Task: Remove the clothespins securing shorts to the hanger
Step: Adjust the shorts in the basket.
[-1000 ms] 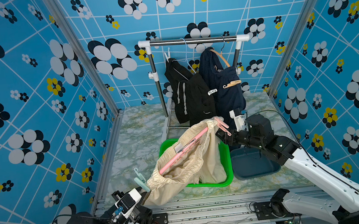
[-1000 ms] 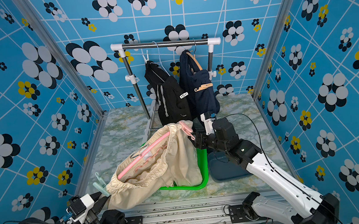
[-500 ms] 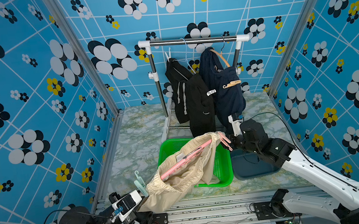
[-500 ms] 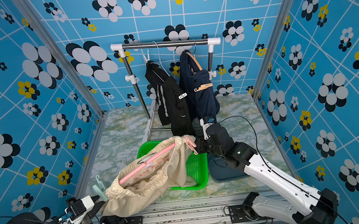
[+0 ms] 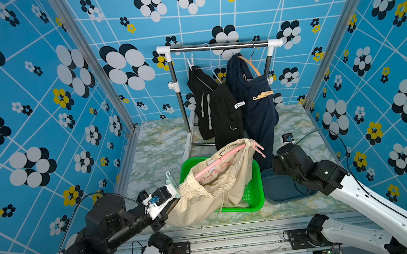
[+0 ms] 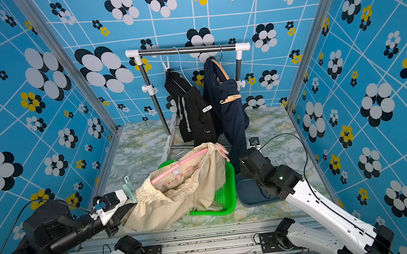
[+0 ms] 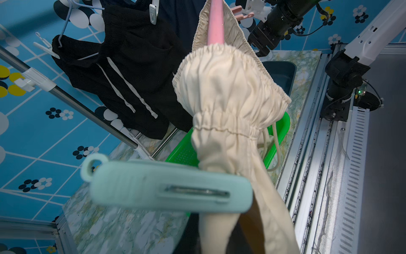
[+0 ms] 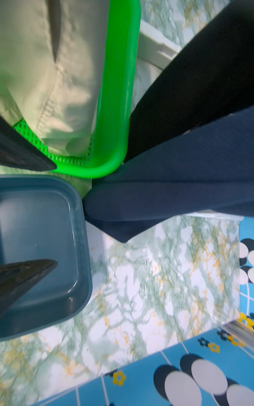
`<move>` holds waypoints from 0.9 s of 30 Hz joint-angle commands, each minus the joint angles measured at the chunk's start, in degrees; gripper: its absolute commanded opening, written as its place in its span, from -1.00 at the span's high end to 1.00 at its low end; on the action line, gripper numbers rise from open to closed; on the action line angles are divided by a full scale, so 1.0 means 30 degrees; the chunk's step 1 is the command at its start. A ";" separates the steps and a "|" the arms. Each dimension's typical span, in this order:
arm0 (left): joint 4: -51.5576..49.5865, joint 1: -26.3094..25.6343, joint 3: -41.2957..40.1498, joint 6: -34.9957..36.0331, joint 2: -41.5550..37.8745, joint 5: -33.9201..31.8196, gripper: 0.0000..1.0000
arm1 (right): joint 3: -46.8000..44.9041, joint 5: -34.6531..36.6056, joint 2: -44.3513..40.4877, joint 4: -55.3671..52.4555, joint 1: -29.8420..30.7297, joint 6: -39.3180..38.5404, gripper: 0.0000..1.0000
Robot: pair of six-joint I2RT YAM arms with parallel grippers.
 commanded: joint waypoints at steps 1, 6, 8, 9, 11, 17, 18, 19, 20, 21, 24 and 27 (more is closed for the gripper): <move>0.4411 -0.0081 0.0317 -0.0748 0.1352 0.1126 1.00 | 0.0492 0.2689 -0.0879 -0.1277 -0.0240 -0.0872 -0.31; 0.6265 -0.0077 0.0511 -0.1337 0.3495 0.0994 1.00 | 0.0376 0.3300 -0.2430 -0.1472 -0.0285 -0.1281 -0.36; 0.7073 -0.0100 0.0470 -0.1243 0.4190 0.0969 1.00 | 0.0430 0.3625 -0.2877 -0.1729 -0.0315 -0.1240 -0.38; 0.7422 -0.0107 0.0475 -0.1141 0.4575 0.0949 1.00 | 0.0513 0.3820 -0.3044 -0.1931 -0.0370 -0.1161 -0.38; 0.7543 -0.0104 0.0775 -0.0842 0.5470 0.1303 1.00 | 0.0843 0.3971 -0.3269 -0.2369 -0.0347 -0.1170 -0.40; 0.6616 -0.0019 0.0847 0.0941 0.7194 0.1272 1.00 | 0.1588 0.3385 -0.3669 -0.2750 -0.0352 -0.2137 -0.45; 0.6442 0.0060 0.0637 0.1007 0.7208 0.1298 1.00 | 0.1610 0.2689 -0.3695 -0.2503 -0.0354 -0.2599 -0.45; 0.6253 0.0123 0.0399 0.1098 0.7106 0.1400 1.00 | 0.1543 0.2031 -0.3696 -0.2221 -0.0353 -0.3056 -0.46; 0.6078 0.0178 0.0156 0.1149 0.6999 0.1566 1.00 | 0.1569 0.0933 -0.3679 -0.1965 -0.0367 -0.3472 -0.45; 0.5970 0.0221 -0.0171 0.1177 0.6804 0.1738 1.00 | 0.1540 0.0020 -0.3588 -0.1700 -0.0345 -0.3903 -0.46; 0.5677 0.0230 -0.0980 0.0967 0.6161 0.1790 1.00 | 0.1699 -0.1649 -0.3131 -0.0920 -0.0361 -0.4887 -0.52; 0.4817 0.0245 -0.1161 0.0264 0.5686 0.1402 1.00 | 0.2222 -0.2539 -0.2410 -0.0530 -0.0359 -0.5752 -0.58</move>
